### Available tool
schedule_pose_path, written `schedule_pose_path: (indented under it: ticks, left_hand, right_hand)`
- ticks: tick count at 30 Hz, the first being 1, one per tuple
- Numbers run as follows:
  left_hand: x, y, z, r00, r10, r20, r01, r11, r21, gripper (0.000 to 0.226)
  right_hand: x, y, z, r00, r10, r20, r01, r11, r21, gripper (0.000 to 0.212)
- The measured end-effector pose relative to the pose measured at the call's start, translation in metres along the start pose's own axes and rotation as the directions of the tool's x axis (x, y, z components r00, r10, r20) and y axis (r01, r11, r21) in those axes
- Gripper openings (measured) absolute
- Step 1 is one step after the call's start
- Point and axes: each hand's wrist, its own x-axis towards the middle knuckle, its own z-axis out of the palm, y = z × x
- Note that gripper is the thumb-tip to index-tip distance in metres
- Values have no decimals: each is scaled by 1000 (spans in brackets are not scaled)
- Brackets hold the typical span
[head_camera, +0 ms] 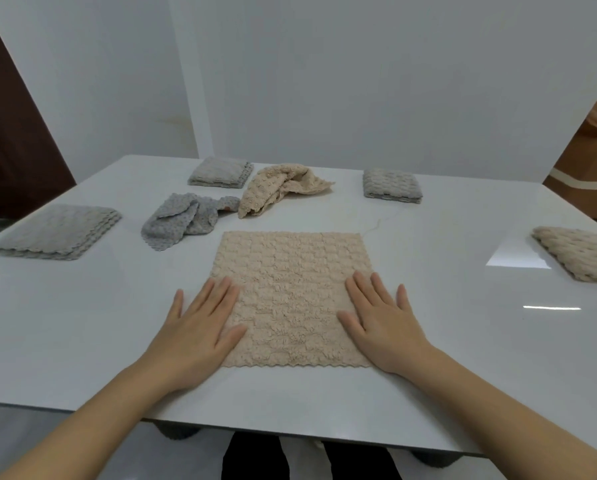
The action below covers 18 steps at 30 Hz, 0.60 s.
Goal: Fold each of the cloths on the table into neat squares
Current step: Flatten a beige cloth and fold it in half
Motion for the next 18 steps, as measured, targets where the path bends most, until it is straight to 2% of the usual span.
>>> schedule_pose_path:
  ticks: [3, 4, 6, 8, 9, 12, 15, 18]
  left_hand:
    - [-8, -11, -4, 999, -38, 11, 37, 999, 25, 95]
    - [-11, -12, -5, 999, -39, -27, 39, 999, 21, 96]
    - [-17, -10, -9, 982, 12, -187, -18, 999, -28, 94]
    - [-21, -2, -13, 936, 121, -329, -159, 983, -91, 70]
    - [-22, 4, -15, 915, 189, -357, -237, 966, -98, 56]
    - [-20, 21, -15, 867, 364, -340, -395, 918, -26, 30]
    - [-14, 28, -12, 854, 383, -352, -401, 916, 25, 21]
    - [-10, 33, -13, 877, 295, -380, -328, 944, -26, 11]
  right_hand:
    - [-10, 12, -5, 999, 41, -33, -43, 996, -77, 90]
    - [-13, 14, -8, 997, 46, -56, -51, 994, -99, 90]
    - [-17, 12, -13, 995, 35, -98, -44, 995, -94, 89]
    - [-22, 1, -20, 994, -14, -108, 12, 1000, -27, 91]
    - [-24, -7, -22, 991, -68, -112, 69, 998, 4, 91]
    - [-27, -33, -25, 962, -241, -126, 251, 966, 70, 84]
    - [-27, -52, -21, 939, -327, -110, 337, 937, 89, 71]
    - [-22, -61, -9, 928, -321, -191, 338, 939, 64, 55]
